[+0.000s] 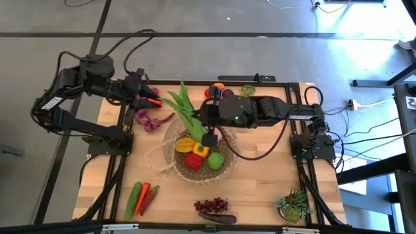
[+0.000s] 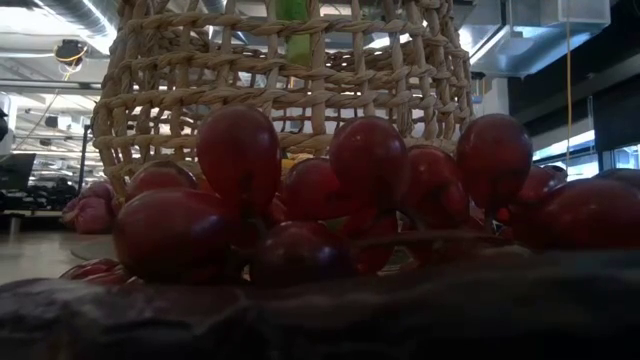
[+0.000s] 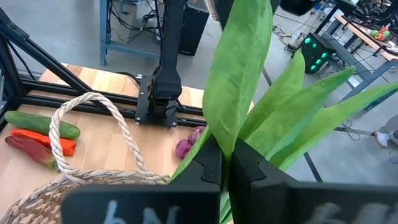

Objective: Build produce basket
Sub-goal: Put the green leaf lettuce into the brown basket

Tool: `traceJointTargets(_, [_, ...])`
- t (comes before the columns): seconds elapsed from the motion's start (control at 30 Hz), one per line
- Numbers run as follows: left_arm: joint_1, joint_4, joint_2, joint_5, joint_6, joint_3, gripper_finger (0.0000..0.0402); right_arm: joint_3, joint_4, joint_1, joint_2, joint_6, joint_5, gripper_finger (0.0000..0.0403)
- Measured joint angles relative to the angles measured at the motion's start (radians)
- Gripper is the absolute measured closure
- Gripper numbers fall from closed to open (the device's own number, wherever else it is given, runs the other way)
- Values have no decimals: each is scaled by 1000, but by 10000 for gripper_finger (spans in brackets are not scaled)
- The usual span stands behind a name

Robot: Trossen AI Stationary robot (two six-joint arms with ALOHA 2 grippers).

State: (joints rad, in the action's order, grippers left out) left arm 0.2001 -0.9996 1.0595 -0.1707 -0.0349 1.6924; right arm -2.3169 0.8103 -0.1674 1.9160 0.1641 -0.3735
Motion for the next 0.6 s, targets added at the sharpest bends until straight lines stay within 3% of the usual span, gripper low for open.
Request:
traceJointTargets(0.1, [0,0,12,0,13,-1,290,0,2,3,0,-1,-4,403])
traceJointTargets(0.37, [-11,23,49,-3,240,-1,288,0,4,4,0,0,-89,403])
traceJointTargets(0.6, [-53,78,115,53,317,-2,288,0,3,4,0,3,-115,403])
